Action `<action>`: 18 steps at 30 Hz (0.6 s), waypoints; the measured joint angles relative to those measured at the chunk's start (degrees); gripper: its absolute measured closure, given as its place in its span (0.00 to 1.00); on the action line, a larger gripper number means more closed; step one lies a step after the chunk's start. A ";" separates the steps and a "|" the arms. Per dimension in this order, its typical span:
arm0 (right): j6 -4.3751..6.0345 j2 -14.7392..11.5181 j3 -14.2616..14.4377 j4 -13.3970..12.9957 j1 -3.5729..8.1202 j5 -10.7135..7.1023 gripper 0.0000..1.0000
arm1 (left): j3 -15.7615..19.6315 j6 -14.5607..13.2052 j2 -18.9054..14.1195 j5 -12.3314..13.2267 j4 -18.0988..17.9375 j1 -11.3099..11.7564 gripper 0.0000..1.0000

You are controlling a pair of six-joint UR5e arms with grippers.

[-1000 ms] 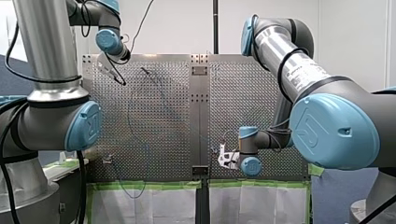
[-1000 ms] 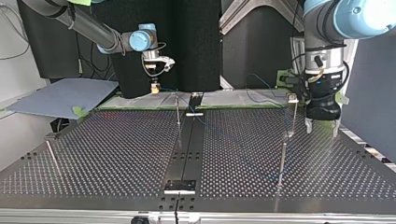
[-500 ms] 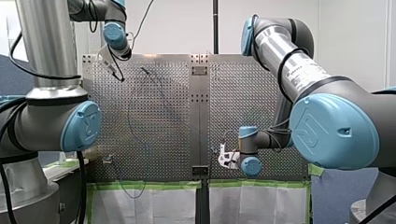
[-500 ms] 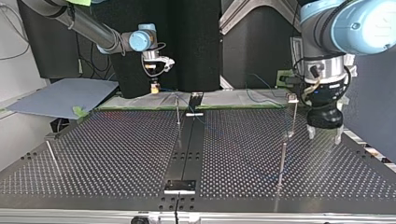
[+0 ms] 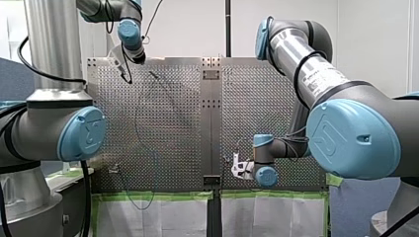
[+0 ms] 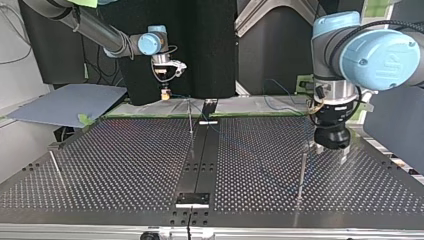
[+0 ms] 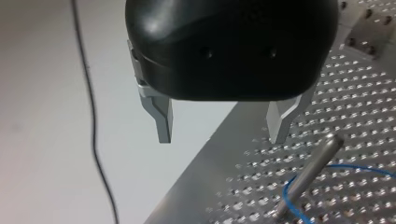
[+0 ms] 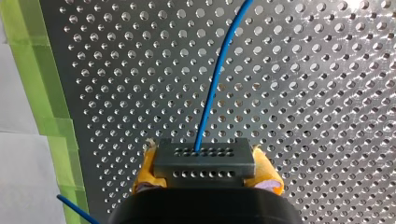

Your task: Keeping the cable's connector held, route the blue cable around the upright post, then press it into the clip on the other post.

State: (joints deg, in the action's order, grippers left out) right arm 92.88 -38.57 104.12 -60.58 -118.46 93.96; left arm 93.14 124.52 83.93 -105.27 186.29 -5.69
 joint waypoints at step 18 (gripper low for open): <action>-0.05 -0.15 0.02 0.01 0.01 0.00 1.00 | -6.07 -8.01 0.76 -1.84 8.04 -1.58 0.00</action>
State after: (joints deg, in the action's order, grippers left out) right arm 92.83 -38.72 104.14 -60.57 -118.44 93.96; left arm 87.08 116.50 84.69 -107.10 194.33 -7.27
